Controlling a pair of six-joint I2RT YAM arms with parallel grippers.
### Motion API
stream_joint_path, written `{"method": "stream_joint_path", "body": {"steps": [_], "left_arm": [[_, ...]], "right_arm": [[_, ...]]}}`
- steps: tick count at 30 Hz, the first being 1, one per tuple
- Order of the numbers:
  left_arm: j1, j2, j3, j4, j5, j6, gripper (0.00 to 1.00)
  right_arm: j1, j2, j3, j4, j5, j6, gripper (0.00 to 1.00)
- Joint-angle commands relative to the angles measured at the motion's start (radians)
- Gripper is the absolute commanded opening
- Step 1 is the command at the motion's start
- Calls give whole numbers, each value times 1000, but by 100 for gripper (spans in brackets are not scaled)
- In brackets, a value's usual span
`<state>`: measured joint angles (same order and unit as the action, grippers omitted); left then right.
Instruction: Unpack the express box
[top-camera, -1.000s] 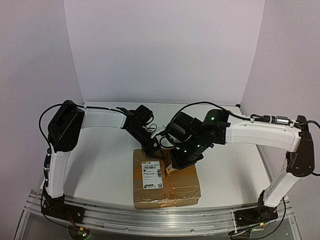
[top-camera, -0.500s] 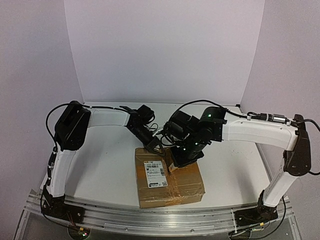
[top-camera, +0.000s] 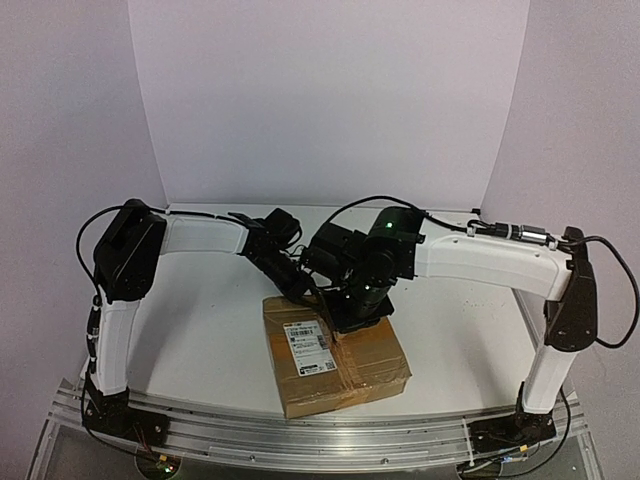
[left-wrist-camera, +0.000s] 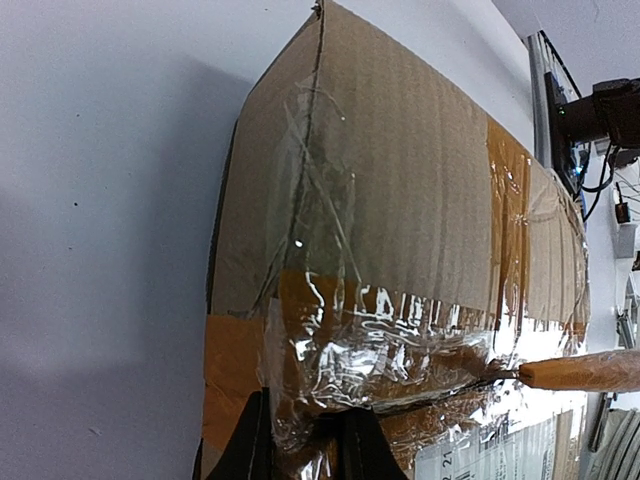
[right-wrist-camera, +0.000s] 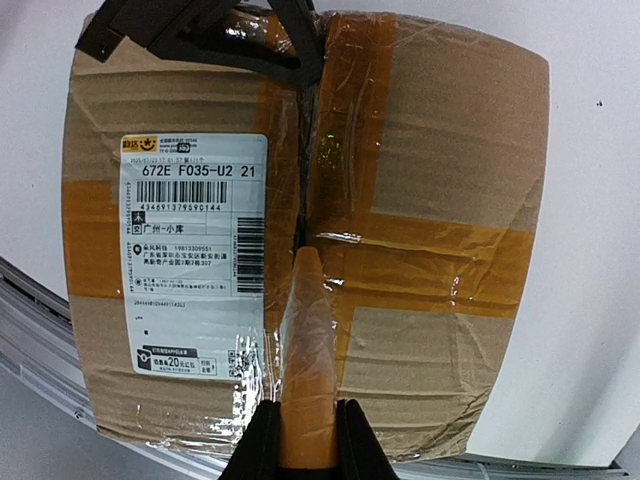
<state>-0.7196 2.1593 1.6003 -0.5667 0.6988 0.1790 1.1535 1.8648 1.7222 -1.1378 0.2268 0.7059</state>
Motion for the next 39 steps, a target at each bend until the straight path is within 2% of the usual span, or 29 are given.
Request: {"method": "stream_joint_path", "body": {"steps": [1, 12, 16, 34, 39], "left_arm": [[57, -79, -26, 104, -245, -27, 0], [137, -75, -17, 174, -307, 17, 0], [144, -76, -18, 181, -312, 39, 0], [219, -84, -29, 202, -368, 107, 0], [231, -85, -37, 212, -379, 115, 0]], "right_arm": [[48, -9, -37, -107, -53, 63, 0], [79, -102, -141, -119, -146, 95, 0], [103, -81, -127, -130, -174, 69, 0], [159, -158, -261, -164, -218, 110, 0], [177, -134, -237, -166, -245, 105, 0]]}}
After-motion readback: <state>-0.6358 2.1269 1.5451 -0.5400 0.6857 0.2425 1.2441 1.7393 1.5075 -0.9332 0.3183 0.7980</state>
